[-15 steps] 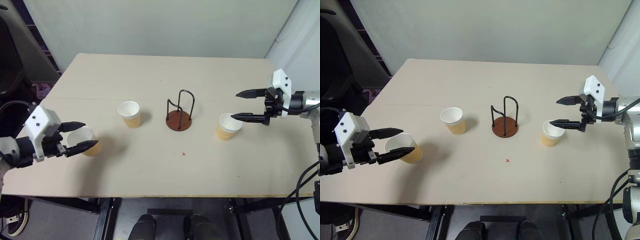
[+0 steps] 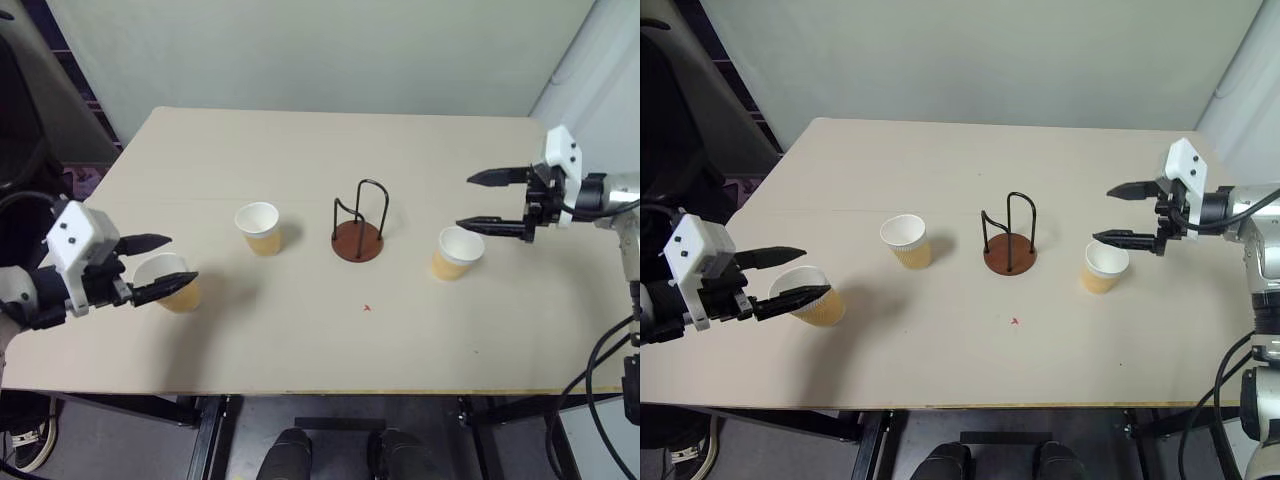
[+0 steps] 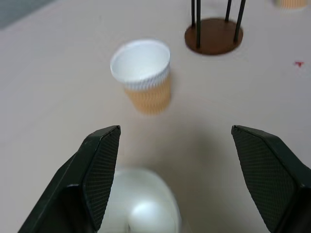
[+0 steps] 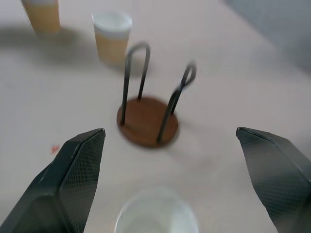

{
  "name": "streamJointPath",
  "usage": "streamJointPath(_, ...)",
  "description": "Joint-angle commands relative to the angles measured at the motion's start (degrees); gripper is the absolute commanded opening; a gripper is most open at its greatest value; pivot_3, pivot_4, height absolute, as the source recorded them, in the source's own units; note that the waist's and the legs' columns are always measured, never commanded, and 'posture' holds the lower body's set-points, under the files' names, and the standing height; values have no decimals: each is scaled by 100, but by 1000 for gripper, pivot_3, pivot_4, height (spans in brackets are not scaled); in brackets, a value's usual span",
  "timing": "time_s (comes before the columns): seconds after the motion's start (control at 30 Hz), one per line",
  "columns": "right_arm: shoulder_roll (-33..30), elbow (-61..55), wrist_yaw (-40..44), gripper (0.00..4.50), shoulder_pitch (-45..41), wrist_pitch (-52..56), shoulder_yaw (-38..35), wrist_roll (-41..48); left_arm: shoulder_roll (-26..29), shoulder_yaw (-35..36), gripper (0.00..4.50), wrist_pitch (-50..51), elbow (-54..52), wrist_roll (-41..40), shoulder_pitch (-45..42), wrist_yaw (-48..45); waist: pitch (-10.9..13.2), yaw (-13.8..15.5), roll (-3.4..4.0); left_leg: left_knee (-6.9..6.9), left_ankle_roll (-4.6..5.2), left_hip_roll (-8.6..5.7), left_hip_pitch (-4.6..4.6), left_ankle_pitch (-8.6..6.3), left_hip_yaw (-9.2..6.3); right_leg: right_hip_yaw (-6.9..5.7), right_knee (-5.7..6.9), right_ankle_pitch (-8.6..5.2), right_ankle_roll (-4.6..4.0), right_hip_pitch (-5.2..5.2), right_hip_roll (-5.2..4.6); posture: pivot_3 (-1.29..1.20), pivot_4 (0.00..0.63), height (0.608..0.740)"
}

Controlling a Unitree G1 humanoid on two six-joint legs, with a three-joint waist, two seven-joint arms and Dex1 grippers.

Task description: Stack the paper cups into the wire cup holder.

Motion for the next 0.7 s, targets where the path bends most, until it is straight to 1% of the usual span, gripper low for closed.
streamJointPath(0.03,565,-532,-720,4500,-335,318,185,-61,-45,-403,3907,-127,-182,159,-620,383,0,-3,0,0,-1,2,5,1,0,0,1,2,-4,1,1,0,150,740)
streamJointPath(0.17,1327,-975,-1468,4500,-419,1054,680,-297,-461,-1408,3907,-86,-181,648,-1586,1060,0,-2,1,0,-4,5,20,7,-2,0,6,12,-19,3,3,0,150,740)
streamJointPath(0.3,1684,-1438,-1753,4500,-256,1680,983,-263,-1027,-2135,3907,101,-269,943,-2200,1530,1,32,1,6,-3,2,6,10,-4,0,-2,17,-17,0,0,0,150,740)
streamJointPath(0.4,1816,-1484,-2041,4500,-166,1957,1191,-417,-1169,-2368,3907,163,-380,1072,-2240,1624,0,28,-1,15,-4,0,-21,9,0,-1,-13,24,-4,-12,-1,0,150,740)
streamJointPath(0.47,1967,-1341,-2327,4500,-132,2065,1308,-583,-1230,-2412,3907,167,-424,1076,-2206,1647,0,29,-1,15,-61,1,-27,42,5,-1,-15,25,-2,-20,1,0,150,740)
streamJointPath(0.6,2275,-1004,-2691,4500,-102,2131,1382,-736,-1278,-2438,3907,197,-504,1070,-2182,1653,0,23,-1,6,-62,9,-27,42,8,0,-12,24,0,-34,7,0,150,740)
streamJointPath(0.7,2431,-798,-2846,3929,-116,2068,1410,-836,-1292,-2426,3954,221,-533,1088,-2182,1670,0,26,-1,4,-44,15,-28,32,7,0,-6,24,-1,-39,12,0,150,740)
